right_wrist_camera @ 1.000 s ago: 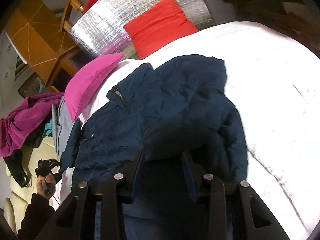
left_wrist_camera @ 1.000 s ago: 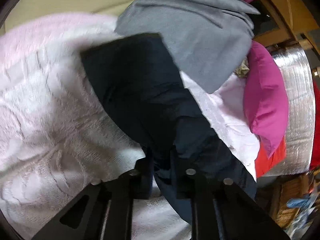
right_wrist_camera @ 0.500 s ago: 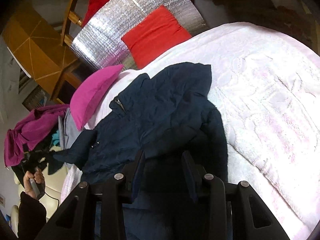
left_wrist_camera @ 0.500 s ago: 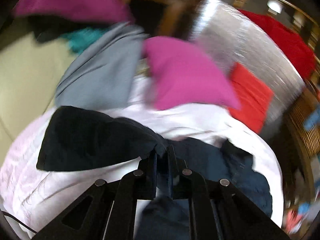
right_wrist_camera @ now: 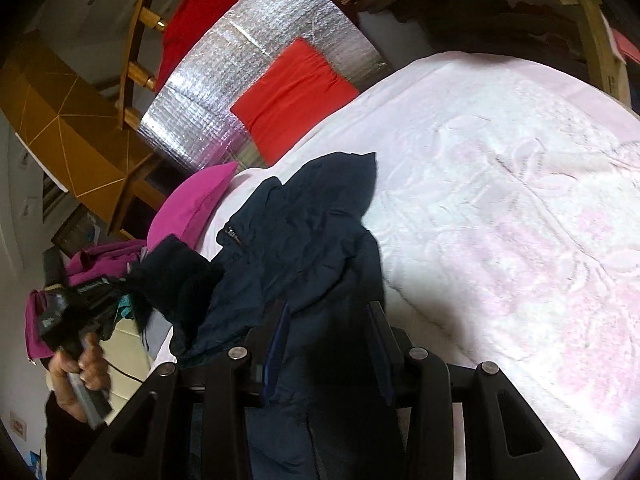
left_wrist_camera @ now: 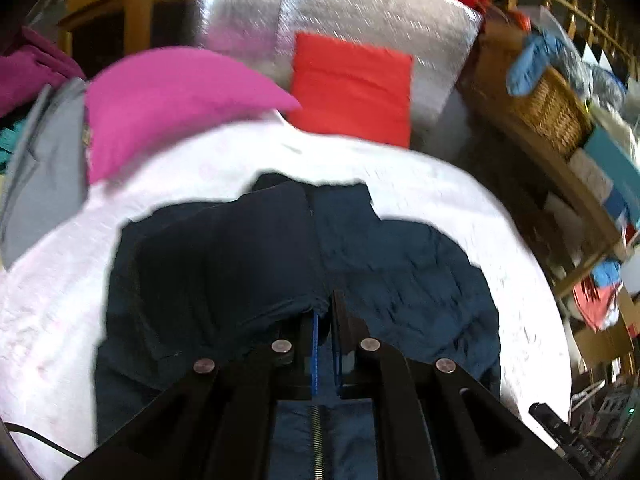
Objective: Fold large clothes
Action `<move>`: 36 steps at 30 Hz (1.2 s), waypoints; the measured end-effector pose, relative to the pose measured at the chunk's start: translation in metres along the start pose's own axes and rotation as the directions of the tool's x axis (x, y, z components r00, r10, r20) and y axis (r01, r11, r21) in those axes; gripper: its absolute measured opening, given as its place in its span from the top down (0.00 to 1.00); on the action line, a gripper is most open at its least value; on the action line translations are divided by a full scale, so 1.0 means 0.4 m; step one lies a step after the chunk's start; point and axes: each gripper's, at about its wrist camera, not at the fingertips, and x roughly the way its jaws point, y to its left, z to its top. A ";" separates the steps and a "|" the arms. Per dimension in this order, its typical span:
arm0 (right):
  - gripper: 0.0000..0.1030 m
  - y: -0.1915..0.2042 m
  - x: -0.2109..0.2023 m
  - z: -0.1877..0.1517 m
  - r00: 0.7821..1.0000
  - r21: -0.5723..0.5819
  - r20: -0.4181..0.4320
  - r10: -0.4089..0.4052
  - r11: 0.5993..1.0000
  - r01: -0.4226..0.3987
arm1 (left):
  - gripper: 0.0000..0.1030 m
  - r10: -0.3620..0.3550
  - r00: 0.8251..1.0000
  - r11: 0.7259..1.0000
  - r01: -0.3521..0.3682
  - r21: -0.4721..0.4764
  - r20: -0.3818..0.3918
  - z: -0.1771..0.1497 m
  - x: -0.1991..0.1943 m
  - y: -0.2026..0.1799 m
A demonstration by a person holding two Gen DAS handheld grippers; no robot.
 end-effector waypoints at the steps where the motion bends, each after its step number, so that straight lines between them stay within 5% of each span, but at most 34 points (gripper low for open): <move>1: 0.58 -0.008 -0.002 0.000 1.000 0.005 -0.002 0.001 1.000 -0.001 | 0.94 -0.003 1.000 1.000 0.003 0.002 -0.010 -0.008 0.011 -0.009; 6: 0.58 -0.022 0.012 -0.005 1.000 0.021 -0.022 0.008 1.000 -0.008 | 0.93 -0.058 0.995 0.998 0.055 -0.034 -0.085 -0.058 0.088 -0.030; 9: 0.58 -0.012 0.023 -0.011 0.999 0.009 -0.035 0.010 1.000 -0.010 | 0.91 -0.149 0.976 0.980 0.124 -0.155 -0.158 -0.105 0.137 -0.001; 11: 0.58 -0.003 0.029 -0.015 0.999 -0.004 -0.040 0.008 1.000 -0.008 | 0.82 -0.208 0.958 0.960 0.161 -0.230 -0.199 -0.142 0.151 0.018; 13: 0.58 0.008 0.035 -0.017 0.999 -0.015 -0.045 0.004 1.000 -0.005 | 0.50 -0.244 0.949 0.940 0.181 -0.288 -0.202 -0.177 0.138 0.043; 14: 0.58 0.013 0.037 -0.017 0.999 -0.020 -0.049 0.004 1.000 -0.005 | 0.43 -0.234 0.955 0.937 0.172 -0.305 -0.181 -0.189 0.119 0.058; 18: 0.58 0.049 0.055 -0.021 0.998 -0.053 -0.061 -0.007 0.999 0.004 | 0.37 -0.260 0.964 0.908 0.221 -0.357 -0.065 -0.211 0.031 0.134; 21: 0.58 0.097 0.079 -0.022 0.996 -0.096 -0.086 -0.009 0.995 0.001 | 0.37 -0.163 0.986 0.886 0.158 -0.435 0.028 -0.200 -0.034 0.226; 23: 0.58 0.137 0.097 -0.024 0.994 -0.131 -0.108 -0.006 0.991 -0.008 | 0.37 -0.032 0.996 0.854 0.071 -0.515 0.084 -0.194 -0.072 0.298; 25: 0.51 0.190 0.119 -0.033 0.991 -0.178 -0.131 -0.005 0.984 -0.019 | 0.37 0.095 0.993 0.800 -0.035 -0.599 0.069 -0.195 -0.082 0.355; 29: 0.40 0.305 0.169 -0.056 0.982 -0.280 -0.190 -0.003 0.959 -0.051 | 0.39 0.223 0.974 0.701 -0.130 -0.702 0.042 -0.203 -0.067 0.414; 32: 0.29 0.384 0.213 -0.083 0.973 -0.389 -0.226 -0.036 0.919 -0.057 | 0.40 0.262 0.964 0.723 -0.162 -0.671 0.049 -0.216 -0.028 0.394; 34: 0.26 0.425 0.240 -0.105 0.967 -0.476 -0.242 -0.079 0.878 -0.047 | 0.56 0.286 0.958 0.757 -0.224 -0.614 0.003 -0.229 0.019 0.377; 36: 0.23 0.470 0.274 -0.123 0.962 -0.563 -0.241 -0.125 0.826 -0.034 | 0.69 0.204 0.978 0.744 -0.179 -0.643 -0.036 -0.229 0.044 0.395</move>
